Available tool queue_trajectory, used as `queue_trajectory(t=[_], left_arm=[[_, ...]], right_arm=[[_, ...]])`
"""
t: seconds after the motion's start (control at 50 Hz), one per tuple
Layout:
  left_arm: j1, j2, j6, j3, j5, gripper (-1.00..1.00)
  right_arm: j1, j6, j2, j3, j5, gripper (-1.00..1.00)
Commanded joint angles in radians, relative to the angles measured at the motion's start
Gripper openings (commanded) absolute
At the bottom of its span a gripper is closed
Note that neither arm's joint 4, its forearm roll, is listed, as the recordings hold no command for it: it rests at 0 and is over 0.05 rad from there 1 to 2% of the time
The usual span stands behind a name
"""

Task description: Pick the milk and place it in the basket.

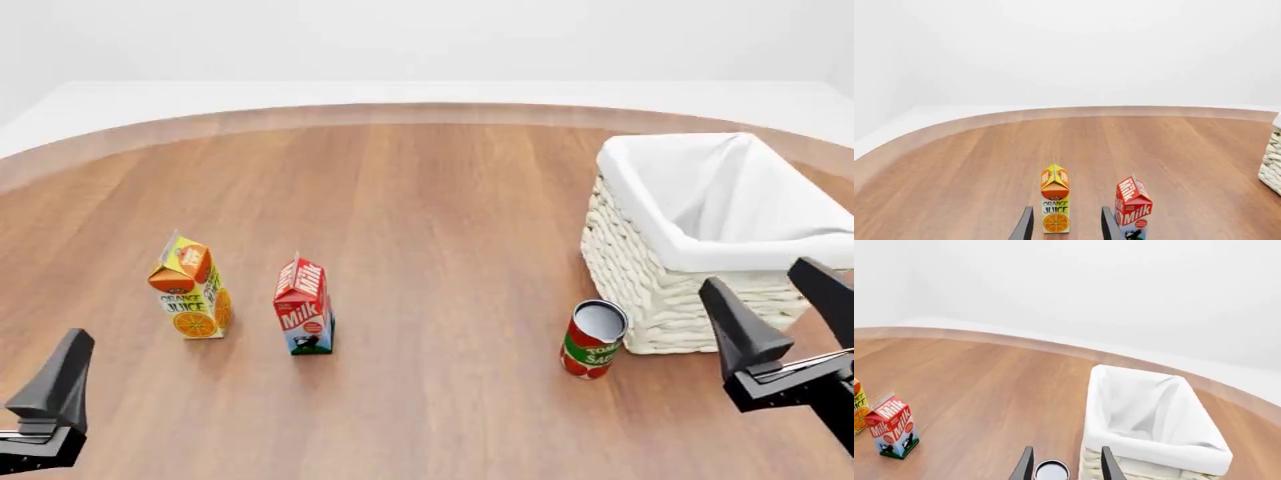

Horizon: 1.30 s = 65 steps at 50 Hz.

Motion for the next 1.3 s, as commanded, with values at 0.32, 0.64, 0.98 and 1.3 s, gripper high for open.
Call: queue_trajectory(t=[0.32,0.64,0.98,1.3], left_arm=[[0.0,0.0,0.0,0.0,0.0,1.0],[0.0,0.0,0.0,0.0,0.0,1.0],[0.0,0.0,0.0,0.0,0.0,1.0],[0.0,0.0,0.0,0.0,0.0,1.0]], right_arm=[[0.183,-0.023,0.438,-0.287,-0.123,1.0],[0.306,-0.042,0.561,-0.494,-0.055,1.0],[0.403,-0.084,0.7,-0.656,0.005,1.0],[0.462,-0.118,0.861,-0.854,0.069,1.0]])
